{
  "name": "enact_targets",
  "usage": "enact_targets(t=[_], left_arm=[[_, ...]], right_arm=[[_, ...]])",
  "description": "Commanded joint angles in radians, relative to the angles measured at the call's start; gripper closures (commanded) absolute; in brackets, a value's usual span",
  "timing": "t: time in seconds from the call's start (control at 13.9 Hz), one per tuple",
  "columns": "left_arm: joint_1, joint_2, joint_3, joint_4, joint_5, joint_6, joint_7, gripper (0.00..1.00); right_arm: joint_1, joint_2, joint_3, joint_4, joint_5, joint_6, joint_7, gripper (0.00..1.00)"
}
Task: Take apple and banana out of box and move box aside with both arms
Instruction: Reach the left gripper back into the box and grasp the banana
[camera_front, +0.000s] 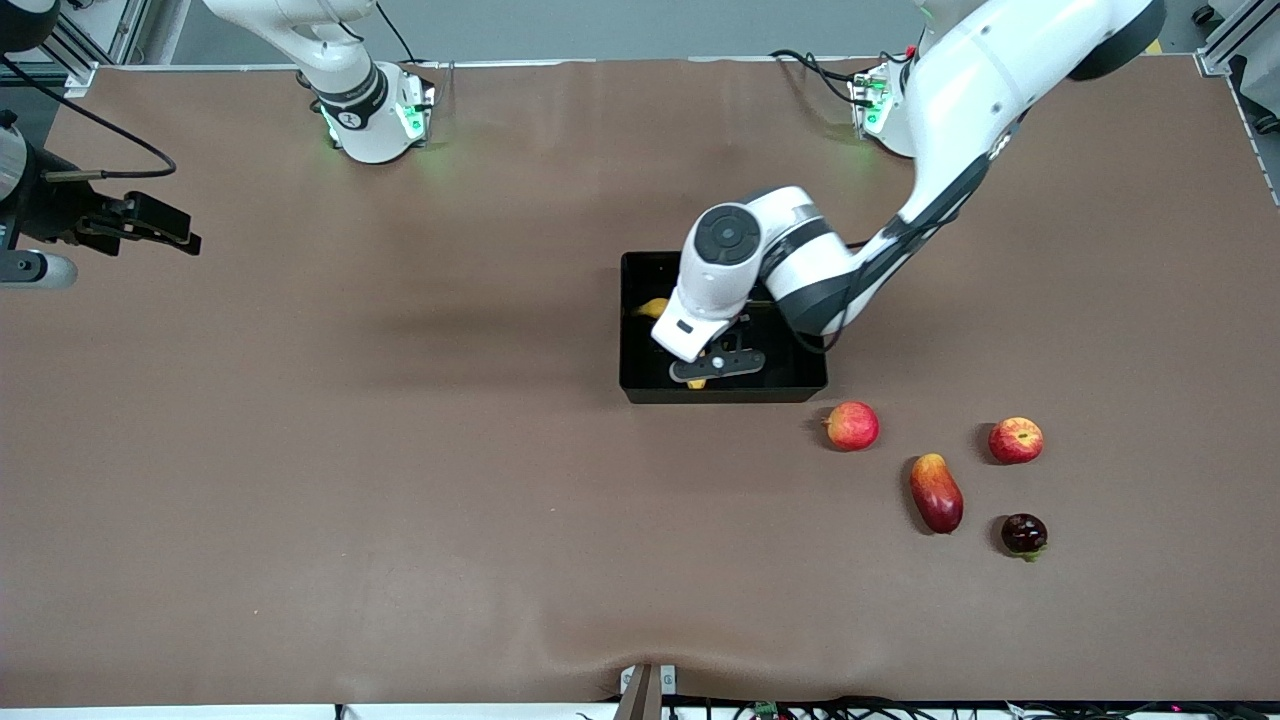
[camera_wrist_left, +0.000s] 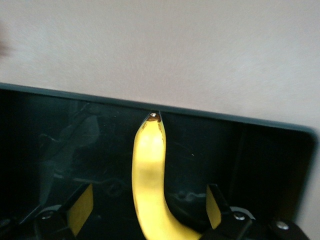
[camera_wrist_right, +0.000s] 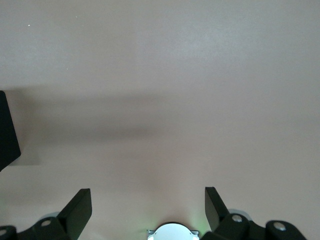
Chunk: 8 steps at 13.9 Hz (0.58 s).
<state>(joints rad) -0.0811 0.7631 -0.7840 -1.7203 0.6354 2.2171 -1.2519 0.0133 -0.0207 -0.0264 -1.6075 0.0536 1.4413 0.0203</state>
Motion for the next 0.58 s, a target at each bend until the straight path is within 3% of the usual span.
enact_targets(t=[0.0, 0.22, 0.36, 0.43, 0.5], left_arm=[[-0.087, 0.033, 0.074, 0.018, 0.044, 0.067, -0.067, 0.0], [-0.124, 0.08, 0.097, 0.018, 0.055, 0.13, -0.09, 0.0], [-0.179, 0.087, 0.155, 0.018, 0.055, 0.139, -0.09, 0.01], [-0.199, 0.091, 0.172, 0.019, 0.055, 0.141, -0.09, 0.18], [-0.213, 0.093, 0.18, 0.021, 0.053, 0.141, -0.09, 0.43]], right_arm=[[-0.006, -0.007, 0.002, -0.003, 0.009, 0.001, -0.011, 0.0], [-0.006, -0.007, 0.002, -0.003, 0.009, -0.001, -0.011, 0.0], [-0.006, -0.007, 0.002, -0.002, 0.009, 0.001, -0.011, 0.0], [-0.006, -0.007, 0.002, -0.003, 0.009, 0.001, -0.011, 0.0], [-0.006, -0.007, 0.002, -0.002, 0.009, -0.002, -0.011, 0.0]])
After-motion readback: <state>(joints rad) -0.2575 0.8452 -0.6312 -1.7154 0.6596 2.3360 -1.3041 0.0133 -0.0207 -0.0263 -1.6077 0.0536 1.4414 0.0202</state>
